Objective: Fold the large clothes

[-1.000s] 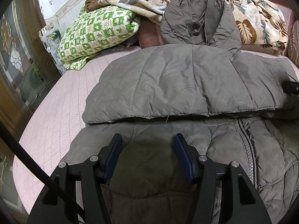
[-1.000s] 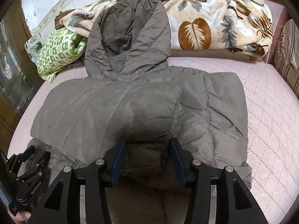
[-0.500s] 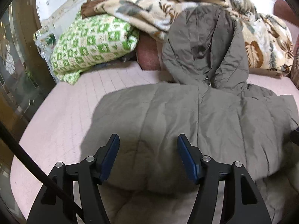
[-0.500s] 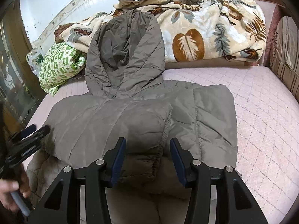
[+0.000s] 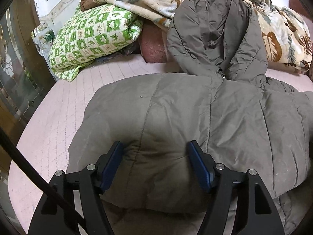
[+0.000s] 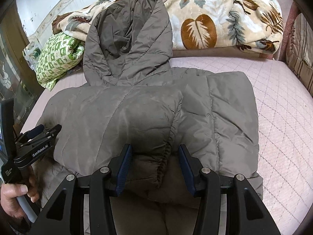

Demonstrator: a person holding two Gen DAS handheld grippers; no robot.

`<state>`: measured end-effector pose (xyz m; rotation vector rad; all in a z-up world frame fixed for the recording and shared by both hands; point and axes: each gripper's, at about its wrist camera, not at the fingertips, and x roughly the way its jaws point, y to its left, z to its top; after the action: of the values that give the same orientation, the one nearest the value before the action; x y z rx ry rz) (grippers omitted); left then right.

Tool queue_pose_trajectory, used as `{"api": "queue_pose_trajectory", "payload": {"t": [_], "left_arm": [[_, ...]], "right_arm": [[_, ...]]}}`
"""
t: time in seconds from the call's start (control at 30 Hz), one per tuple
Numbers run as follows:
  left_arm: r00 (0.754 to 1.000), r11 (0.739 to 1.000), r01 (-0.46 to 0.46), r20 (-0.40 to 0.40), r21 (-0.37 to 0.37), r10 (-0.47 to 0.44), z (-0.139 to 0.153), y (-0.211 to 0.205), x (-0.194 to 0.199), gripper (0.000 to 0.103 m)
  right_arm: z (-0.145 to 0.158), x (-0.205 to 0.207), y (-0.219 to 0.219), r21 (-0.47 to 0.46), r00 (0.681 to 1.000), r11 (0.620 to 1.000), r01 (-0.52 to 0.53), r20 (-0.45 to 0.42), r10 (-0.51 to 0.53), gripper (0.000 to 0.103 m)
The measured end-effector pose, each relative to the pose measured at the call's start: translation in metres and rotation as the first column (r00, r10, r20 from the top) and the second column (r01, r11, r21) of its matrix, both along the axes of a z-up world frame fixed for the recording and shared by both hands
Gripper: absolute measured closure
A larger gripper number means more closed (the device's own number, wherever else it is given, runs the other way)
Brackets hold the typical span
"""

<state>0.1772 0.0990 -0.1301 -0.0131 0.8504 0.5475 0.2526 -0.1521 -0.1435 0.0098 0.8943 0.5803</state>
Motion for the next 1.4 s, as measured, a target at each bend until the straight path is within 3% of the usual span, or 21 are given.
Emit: {"api": "queue_pose_trajectory", "payload": {"t": [0.2,0.53,1.03,1.4], "left_arm": [[1.0,1.0,-0.003,0.028,-0.012,0.004,0.009,-0.003,-0.012,0.034],[0.999,0.999,0.027,0.045,0.036,-0.028,0.024,-0.022,-0.028,0.034],[1.0,0.999,0.027,0.009,0.026,-0.028,0.012,-0.02,-0.023,0.034],[0.999,0.999,0.033,0.021,0.021,-0.033,0.02,-0.022,-0.031,0.034]], "right_arm": [[0.004,-0.003,0.0,0.005,1.0,1.0,0.0,0.014,0.0,0.051],[0.012,-0.009,-0.002,0.025,0.999,1.0,-0.006,0.032,0.005,0.051],[0.003,-0.003,0.0,0.018,1.0,1.0,-0.007,-0.005,0.007,0.051],[0.007,-0.005,-0.002,0.023,1.0,1.0,-0.007,0.012,0.006,0.051]]}}
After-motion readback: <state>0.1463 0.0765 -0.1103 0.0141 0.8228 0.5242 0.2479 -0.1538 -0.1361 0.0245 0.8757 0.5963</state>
